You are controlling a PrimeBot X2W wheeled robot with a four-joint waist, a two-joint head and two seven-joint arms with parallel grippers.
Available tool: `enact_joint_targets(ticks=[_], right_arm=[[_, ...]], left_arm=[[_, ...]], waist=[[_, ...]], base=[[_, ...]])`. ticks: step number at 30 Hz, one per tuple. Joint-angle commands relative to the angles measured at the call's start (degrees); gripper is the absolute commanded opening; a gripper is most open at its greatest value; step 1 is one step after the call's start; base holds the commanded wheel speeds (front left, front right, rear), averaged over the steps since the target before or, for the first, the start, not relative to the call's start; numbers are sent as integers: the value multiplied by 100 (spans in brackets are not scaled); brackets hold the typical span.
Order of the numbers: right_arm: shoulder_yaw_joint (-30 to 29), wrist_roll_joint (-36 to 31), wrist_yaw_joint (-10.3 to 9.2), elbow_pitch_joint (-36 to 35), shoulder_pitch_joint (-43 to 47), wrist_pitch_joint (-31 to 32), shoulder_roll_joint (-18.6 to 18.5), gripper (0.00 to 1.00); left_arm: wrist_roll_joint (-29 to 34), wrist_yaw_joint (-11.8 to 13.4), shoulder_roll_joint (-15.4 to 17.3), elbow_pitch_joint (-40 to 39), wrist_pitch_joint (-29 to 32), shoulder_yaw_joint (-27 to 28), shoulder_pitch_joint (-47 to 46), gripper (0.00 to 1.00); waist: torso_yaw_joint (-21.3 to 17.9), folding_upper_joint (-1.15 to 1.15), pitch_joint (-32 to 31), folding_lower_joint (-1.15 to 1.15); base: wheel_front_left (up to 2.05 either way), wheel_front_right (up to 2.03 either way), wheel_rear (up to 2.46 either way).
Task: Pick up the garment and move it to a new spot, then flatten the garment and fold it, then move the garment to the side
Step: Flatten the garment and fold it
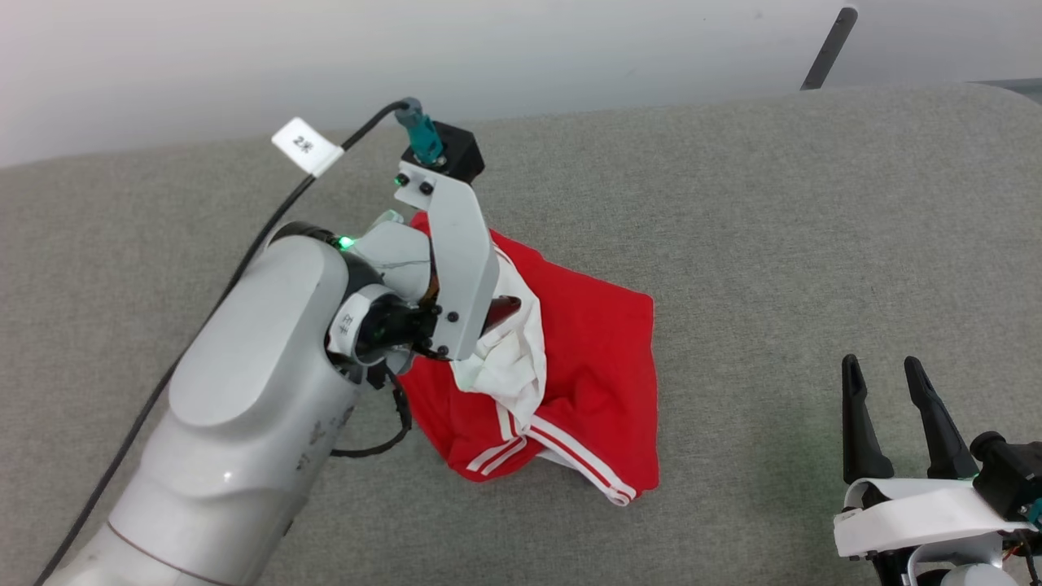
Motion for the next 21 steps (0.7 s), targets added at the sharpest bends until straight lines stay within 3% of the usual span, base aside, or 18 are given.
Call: enact_joint_targets(ticks=[1, 17, 18, 19, 20, 21], right_arm=[[20, 19, 2, -20, 60, -31, 12, 100], [7, 102, 2, -27, -13, -31, 12, 100], [0, 101, 2, -26, -14, -31, 12, 100], [-4, 97, 2, -24, -16, -31, 12, 100], [-9, 91, 2, -22, -20, -31, 12, 100], [-19, 84, 2, -24, -22, -31, 12, 100]], left_arm=[[6, -12, 23, 69, -65, 29, 36, 100], [82, -117, 28, 785, -494, 45, -174, 100], [66, -123, 22, 826, -470, 34, -178, 79], [46, -135, 12, 858, -453, 25, -182, 47], [41, -134, 11, 874, -444, 19, -198, 32], [47, -120, 6, 887, -456, 17, -212, 0]], waist=[[-17, 0, 28, 0], [-48, 0, 195, 0], [-44, 0, 197, 0], [-41, 0, 197, 0], [-38, 0, 199, 0], [-30, 0, 202, 0]], base=[[0, 0, 0], [0, 0, 0], [0, 0, 0], [0, 0, 0], [0, 0, 0], [0, 0, 0]])
